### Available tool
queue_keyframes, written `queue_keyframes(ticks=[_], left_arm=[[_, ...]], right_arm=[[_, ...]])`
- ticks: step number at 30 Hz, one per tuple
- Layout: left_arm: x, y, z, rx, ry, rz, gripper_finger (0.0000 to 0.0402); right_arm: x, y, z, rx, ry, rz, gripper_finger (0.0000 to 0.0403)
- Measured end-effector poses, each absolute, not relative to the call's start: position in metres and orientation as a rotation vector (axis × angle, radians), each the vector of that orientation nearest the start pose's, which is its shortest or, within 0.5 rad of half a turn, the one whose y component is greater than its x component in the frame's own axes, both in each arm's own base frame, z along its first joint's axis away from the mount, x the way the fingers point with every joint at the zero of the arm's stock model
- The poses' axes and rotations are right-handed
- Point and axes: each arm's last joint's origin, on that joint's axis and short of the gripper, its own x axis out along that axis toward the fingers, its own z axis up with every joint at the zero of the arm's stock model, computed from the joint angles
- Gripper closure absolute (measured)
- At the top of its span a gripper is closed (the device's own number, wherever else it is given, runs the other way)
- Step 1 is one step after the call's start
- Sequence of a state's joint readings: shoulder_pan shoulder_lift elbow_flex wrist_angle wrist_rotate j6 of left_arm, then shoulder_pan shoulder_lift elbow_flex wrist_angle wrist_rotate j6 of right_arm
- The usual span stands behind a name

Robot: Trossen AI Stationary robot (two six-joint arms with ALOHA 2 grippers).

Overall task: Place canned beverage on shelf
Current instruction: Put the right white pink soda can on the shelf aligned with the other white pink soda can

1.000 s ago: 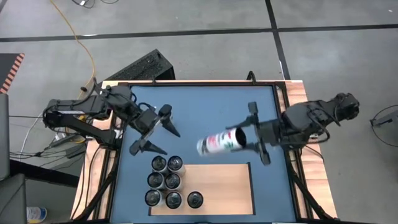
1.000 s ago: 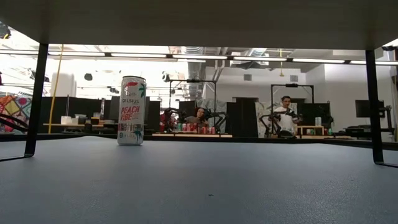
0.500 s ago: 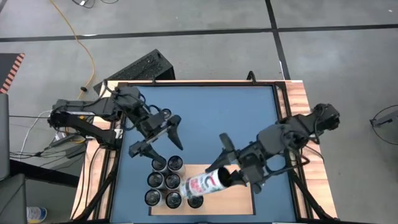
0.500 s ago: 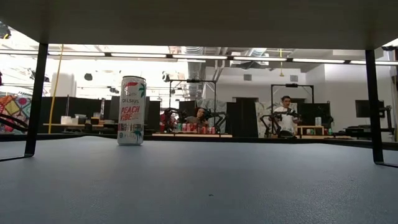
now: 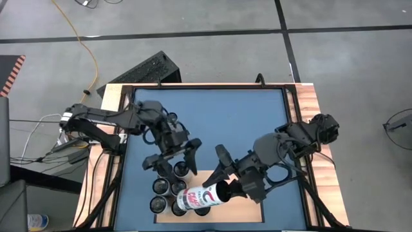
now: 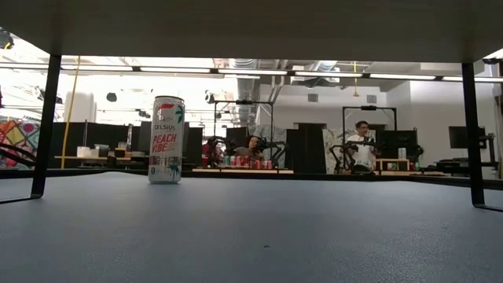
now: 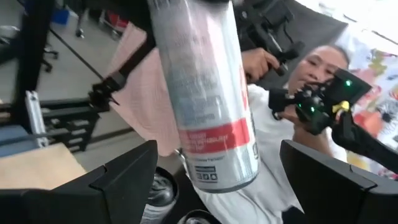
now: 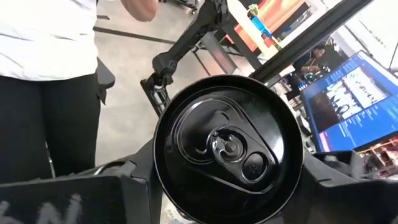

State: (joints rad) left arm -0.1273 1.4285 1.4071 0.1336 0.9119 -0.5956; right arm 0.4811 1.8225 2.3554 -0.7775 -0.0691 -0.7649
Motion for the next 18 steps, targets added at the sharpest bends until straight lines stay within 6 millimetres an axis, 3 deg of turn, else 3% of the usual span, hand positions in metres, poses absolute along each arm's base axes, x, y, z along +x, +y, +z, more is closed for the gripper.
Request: queue_keyframes(ticks=[18], left_arm=[[0.305, -0.086, 0.432, -0.467, 0.165, -1.119, 0.0077]], right_arm=[[0.334, 0.135, 0.518, -0.763, -0.094, 0.723, 0.0193]])
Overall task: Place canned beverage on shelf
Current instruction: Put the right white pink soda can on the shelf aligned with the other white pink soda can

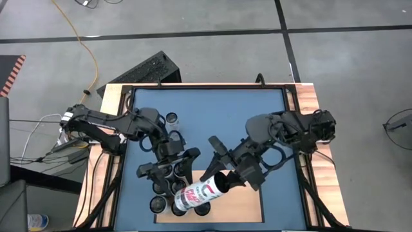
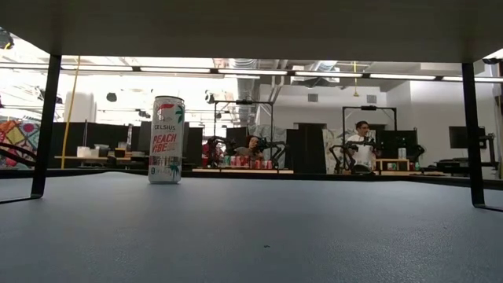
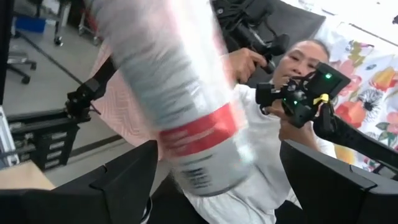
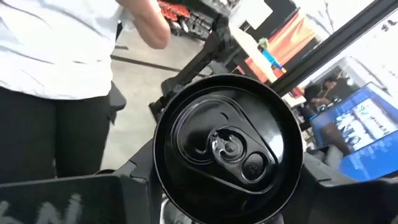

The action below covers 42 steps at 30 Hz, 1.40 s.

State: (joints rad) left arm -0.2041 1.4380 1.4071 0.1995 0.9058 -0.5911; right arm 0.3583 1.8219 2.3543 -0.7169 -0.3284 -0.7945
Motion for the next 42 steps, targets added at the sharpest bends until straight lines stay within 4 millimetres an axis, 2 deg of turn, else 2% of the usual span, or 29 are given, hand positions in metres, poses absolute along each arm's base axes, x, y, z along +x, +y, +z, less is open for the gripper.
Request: queue_keyframes(ticks=[9, 20, 29, 35, 42], left_arm=[[0.307, -0.086, 0.43, -0.525, 0.199, -1.086, 0.0077], [0.307, -0.087, 0.43, -0.523, 0.194, -1.079, 0.0077], [0.308, -0.087, 0.429, -0.522, 0.185, -1.049, 0.0077], [0.308, -0.088, 0.428, -0.507, 0.181, -1.042, 0.0077], [0.308, -0.088, 0.427, -0.489, 0.18, -1.036, 0.0077]], right_arm=[[0.337, 0.122, 0.52, -0.741, -0.116, 0.738, 0.0193], [0.344, 0.091, 0.521, -0.69, -0.137, 0.797, 0.0193], [0.355, 0.082, 0.515, -0.667, -0.151, 0.856, 0.0193], [0.373, 0.074, 0.505, -0.635, -0.16, 0.887, 0.0193], [0.375, 0.07, 0.504, -0.624, -0.177, 0.919, 0.0193]])
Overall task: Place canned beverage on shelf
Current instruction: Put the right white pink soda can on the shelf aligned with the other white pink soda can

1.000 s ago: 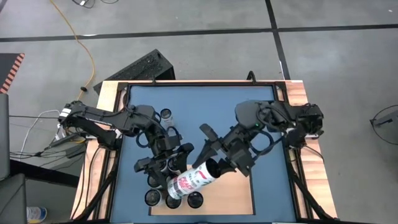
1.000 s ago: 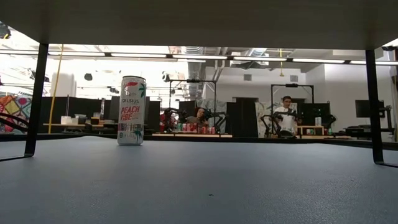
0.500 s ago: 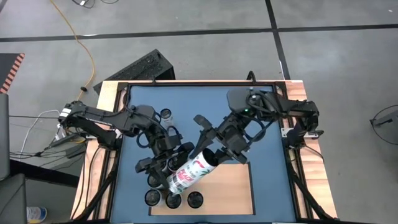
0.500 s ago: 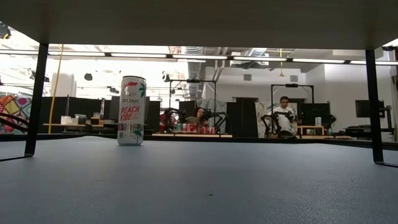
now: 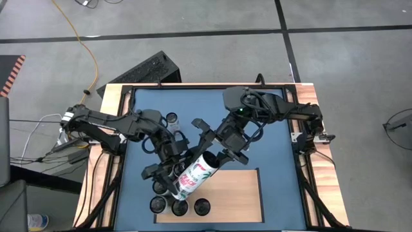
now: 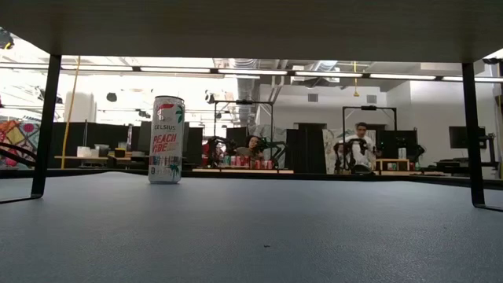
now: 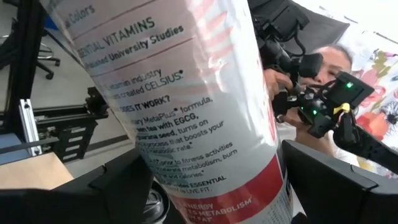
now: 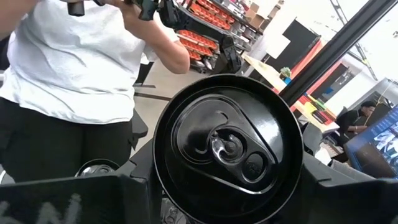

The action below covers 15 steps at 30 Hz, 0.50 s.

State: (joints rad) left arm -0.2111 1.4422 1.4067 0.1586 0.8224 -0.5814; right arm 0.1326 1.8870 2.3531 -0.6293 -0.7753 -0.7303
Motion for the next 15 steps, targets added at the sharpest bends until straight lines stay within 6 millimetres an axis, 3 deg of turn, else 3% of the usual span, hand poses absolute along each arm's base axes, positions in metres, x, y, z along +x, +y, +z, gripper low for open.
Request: queue_keyframes(ticks=[9, 15], left_arm=[[0.3078, -0.0881, 0.4262, -0.468, 0.188, -1.06, 0.0079], [0.3069, -0.0884, 0.426, -0.457, 0.197, -1.095, 0.0112]], right_arm=[[0.3755, 0.0706, 0.5041, -0.628, -0.185, 0.921, 0.0193], [0.377, 0.0708, 0.5064, -0.559, -0.152, 0.868, 0.018]])
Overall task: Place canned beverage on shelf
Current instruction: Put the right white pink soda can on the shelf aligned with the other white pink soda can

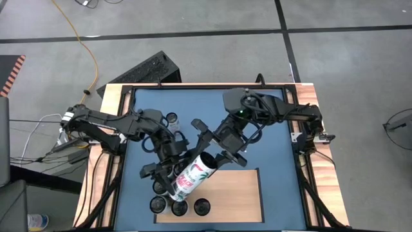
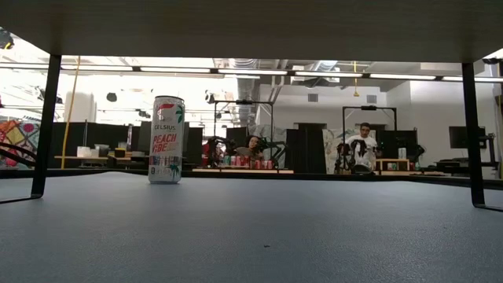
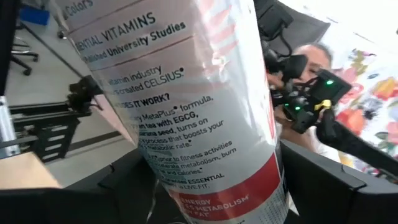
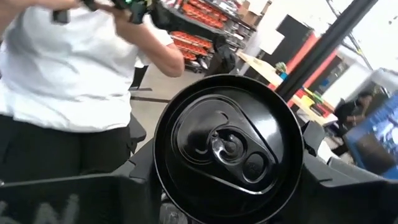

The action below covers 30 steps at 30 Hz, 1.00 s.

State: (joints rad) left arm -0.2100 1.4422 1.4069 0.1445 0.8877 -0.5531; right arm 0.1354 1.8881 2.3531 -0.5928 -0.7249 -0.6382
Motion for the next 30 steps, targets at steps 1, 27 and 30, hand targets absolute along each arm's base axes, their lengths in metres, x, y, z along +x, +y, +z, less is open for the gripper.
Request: queue_keyframes(ticks=[1, 27, 30], left_arm=[[0.307, -0.088, 0.426, -0.457, 0.198, -1.099, 0.0118], [0.307, -0.087, 0.422, -0.37, 0.178, -1.072, 0.0133], [0.305, -0.08, 0.418, -0.315, 0.196, -0.955, 0.0133]], right_arm=[[0.377, 0.071, 0.507, -0.544, -0.142, 0.854, 0.0159], [0.328, 0.063, 0.543, -0.359, -0.031, 0.536, 0.0065], [0.309, 0.061, 0.55, -0.305, 0.043, 0.322, 0.0065]])
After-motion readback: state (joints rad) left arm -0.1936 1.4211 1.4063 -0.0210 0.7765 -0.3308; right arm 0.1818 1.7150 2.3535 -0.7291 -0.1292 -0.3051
